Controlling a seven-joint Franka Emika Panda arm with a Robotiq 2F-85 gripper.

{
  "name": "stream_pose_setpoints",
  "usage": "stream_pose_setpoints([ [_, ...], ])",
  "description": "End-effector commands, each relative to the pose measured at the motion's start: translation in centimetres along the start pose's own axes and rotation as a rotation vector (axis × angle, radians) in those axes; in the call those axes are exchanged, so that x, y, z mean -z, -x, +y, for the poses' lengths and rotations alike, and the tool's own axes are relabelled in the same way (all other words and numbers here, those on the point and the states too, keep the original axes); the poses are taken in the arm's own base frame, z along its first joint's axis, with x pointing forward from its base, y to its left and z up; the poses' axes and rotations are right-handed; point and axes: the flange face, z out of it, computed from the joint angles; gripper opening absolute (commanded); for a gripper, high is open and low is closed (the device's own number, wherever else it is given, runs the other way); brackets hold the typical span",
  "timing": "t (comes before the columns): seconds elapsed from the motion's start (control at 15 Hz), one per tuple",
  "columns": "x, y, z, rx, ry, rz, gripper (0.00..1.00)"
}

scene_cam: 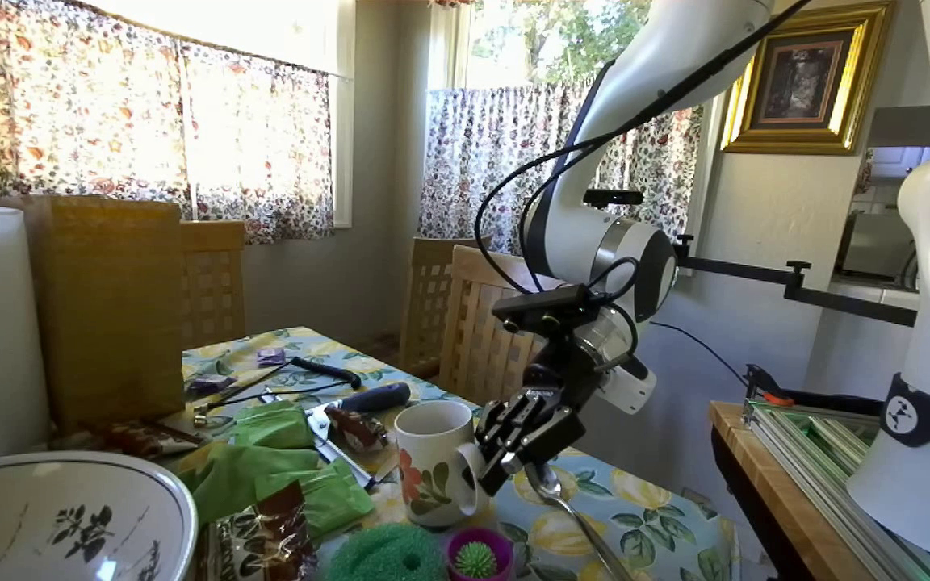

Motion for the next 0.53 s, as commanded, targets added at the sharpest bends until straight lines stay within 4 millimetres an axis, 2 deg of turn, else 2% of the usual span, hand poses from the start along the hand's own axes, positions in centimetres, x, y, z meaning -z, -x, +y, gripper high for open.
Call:
stream_pose_setpoints([
  [0.0,0.3,0.1,-0.7,0.035,-0.006,0.002,0.58],
  [0.33,1.8,0.6,-0.9,0.023,-0.061,0.072,0.95],
  [0.4,2.2,0.6,-1.0,0.018,-0.083,0.090,1.00],
  [0.47,2.6,0.8,-1.2,0.019,-0.105,0.108,1.00],
])
